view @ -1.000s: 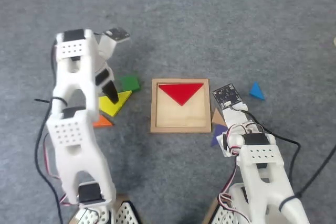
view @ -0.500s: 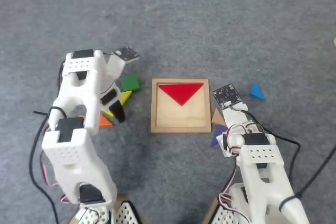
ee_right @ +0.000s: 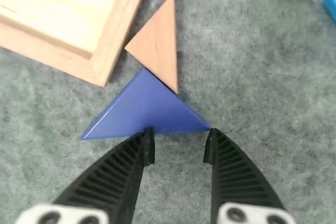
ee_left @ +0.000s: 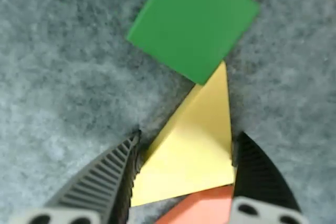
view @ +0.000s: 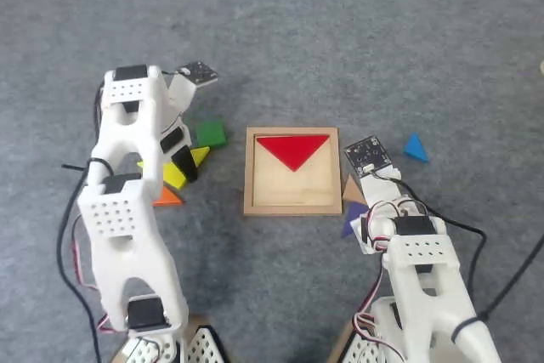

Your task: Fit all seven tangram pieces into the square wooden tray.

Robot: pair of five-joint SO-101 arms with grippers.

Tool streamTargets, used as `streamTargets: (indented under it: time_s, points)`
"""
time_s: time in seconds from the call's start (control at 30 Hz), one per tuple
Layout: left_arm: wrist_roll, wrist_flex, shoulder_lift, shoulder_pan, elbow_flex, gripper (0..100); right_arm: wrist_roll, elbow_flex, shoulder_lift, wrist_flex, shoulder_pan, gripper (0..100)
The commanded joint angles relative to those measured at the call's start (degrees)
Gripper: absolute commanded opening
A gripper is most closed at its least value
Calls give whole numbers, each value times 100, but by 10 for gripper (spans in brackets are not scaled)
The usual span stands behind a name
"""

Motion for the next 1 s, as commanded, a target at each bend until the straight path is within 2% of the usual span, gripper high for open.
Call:
streamTargets:
  time_s: [0.0,0.2,0.5,0.73,0.87,0.97]
  points:
    - [-53,229,79,35,-57,272,-53,-9,4,-110,-57,169]
    - [-281,1178,-378,158,75,226,-53,-9,4,-110,-57,169]
    - [-229,1152,-1881,519,1930,115,-53,-9,4,-110,-57,169]
    - [-220,1160,-3464,677,2554,108,-53,-9,4,-110,-57,169]
    - [-246,1143,-4299,853,3389,108,-53,-9,4,-110,-57,169]
    - [-237,607,-4633,844,4040,113,-53,-9,4,-101,-57,169]
